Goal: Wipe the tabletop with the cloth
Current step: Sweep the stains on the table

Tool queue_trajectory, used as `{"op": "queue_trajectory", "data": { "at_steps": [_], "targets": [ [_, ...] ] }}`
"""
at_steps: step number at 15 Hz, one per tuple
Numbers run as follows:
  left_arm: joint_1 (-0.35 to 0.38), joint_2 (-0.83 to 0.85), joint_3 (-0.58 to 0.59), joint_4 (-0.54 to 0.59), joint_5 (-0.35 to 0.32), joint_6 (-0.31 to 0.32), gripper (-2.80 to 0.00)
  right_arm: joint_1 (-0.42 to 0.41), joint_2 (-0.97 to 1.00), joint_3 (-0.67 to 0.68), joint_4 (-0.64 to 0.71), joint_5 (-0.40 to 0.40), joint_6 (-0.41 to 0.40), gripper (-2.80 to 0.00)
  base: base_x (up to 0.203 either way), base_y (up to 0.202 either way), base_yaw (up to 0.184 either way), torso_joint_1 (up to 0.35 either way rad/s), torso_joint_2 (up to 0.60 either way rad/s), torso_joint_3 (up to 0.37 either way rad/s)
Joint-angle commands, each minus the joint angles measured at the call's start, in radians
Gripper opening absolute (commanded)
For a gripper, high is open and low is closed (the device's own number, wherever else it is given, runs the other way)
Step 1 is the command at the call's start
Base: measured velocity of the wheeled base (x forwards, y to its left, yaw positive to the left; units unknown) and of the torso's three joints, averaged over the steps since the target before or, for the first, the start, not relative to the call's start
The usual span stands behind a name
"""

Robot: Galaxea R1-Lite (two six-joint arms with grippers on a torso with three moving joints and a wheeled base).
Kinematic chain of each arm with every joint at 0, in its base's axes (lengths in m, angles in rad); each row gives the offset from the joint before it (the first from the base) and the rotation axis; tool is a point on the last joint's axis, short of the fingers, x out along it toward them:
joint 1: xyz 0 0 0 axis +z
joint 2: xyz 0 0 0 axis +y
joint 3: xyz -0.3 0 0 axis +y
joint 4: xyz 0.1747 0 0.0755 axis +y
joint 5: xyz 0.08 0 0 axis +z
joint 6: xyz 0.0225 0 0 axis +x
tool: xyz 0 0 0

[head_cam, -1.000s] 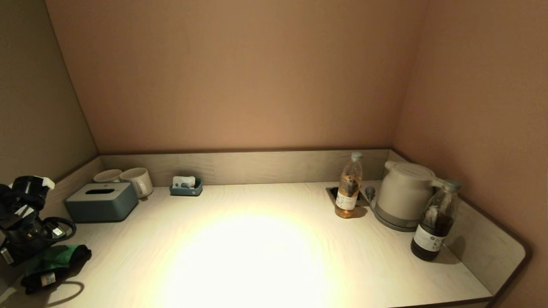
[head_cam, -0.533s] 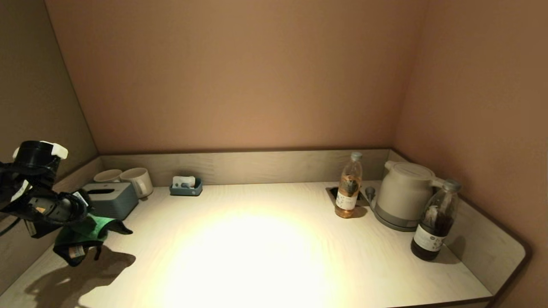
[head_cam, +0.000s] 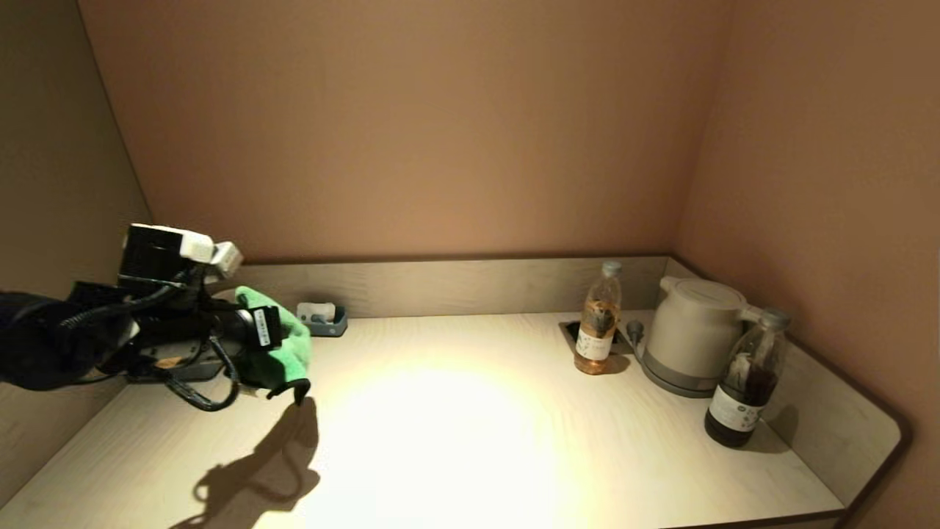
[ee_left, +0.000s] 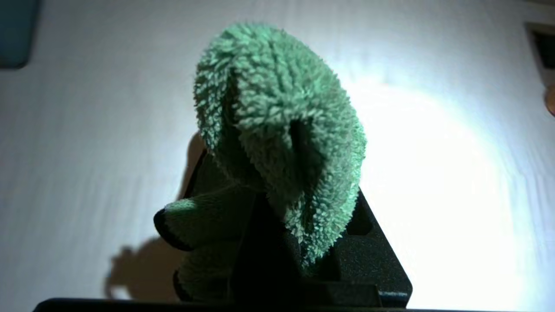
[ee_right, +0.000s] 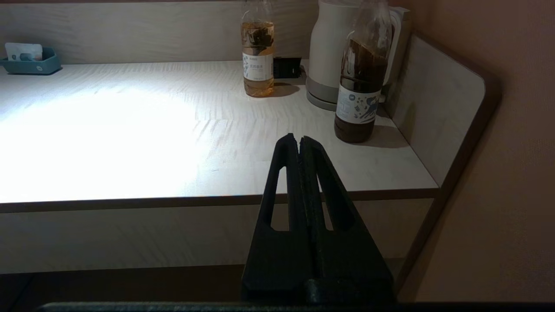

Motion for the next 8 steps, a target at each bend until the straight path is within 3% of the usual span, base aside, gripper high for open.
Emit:
{"op": "queue_trajectory", "data": {
  "at_steps": [1, 5, 8],
  "targets": [
    [-0.036, 0.147, 0.017, -0.152, 0.001, 0.029, -2.8, 0.0, 0.001, 0.0, 0.0, -0.001, 0.0, -2.8, 0.0, 0.0, 0.0, 0.0, 0.0, 0.0],
    [-0.091, 0.297, 0.03, -0.452, -0.006, 0.139, -2.8, 0.0, 0.001, 0.0, 0.0, -0.001, 0.0, -2.8, 0.0, 0.0, 0.0, 0.0, 0.0, 0.0],
    [-0.124, 0.312, 0.01, -0.457, -0.006, 0.144, -2.8, 0.0, 0.001, 0.0, 0.0, -0.001, 0.0, -2.8, 0.0, 0.0, 0.0, 0.0, 0.0, 0.0]
  ]
}}
